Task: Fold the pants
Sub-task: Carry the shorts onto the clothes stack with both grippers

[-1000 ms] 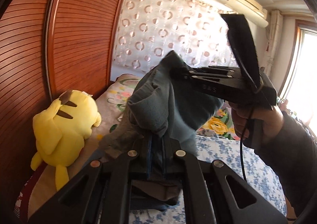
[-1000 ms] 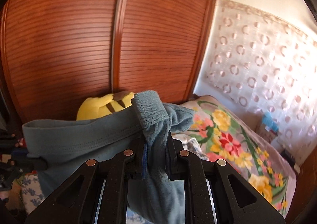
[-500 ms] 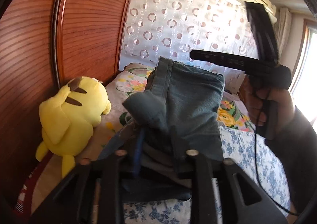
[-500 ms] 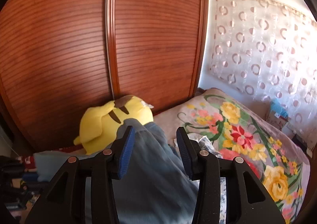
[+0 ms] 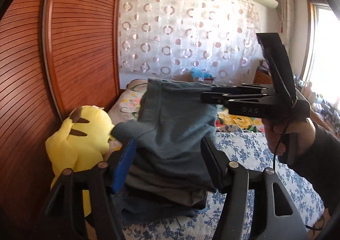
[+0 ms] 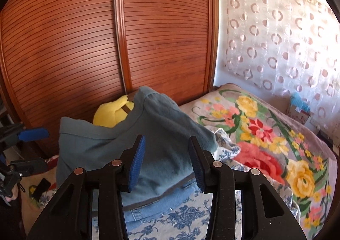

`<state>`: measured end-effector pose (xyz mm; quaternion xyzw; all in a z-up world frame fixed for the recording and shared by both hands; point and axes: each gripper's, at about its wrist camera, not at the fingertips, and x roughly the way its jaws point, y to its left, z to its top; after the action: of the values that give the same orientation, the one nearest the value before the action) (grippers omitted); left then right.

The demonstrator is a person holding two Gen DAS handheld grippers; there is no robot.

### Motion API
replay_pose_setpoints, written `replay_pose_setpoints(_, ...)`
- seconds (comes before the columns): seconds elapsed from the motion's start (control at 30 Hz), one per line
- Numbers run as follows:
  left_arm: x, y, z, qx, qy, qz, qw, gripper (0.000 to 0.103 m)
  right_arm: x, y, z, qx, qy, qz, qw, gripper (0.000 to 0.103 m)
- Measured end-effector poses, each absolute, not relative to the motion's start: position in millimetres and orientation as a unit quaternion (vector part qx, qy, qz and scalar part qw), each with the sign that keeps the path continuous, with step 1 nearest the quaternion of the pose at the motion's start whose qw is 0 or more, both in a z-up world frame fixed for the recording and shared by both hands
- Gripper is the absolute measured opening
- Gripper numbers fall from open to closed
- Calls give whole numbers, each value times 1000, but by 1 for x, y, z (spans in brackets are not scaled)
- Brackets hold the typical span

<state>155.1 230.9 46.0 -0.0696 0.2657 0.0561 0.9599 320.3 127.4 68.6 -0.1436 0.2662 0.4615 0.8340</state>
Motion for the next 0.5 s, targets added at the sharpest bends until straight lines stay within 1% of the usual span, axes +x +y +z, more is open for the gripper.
replay_pose_setpoints(0.27,178,238,13,-70,318,69,943,63,338,135,53,-142,279,443,840,42)
replay_pose_setpoints(0.5,178,244,-5,-87,332,70,937,63,352,136,33,-138,300,435,837,42)
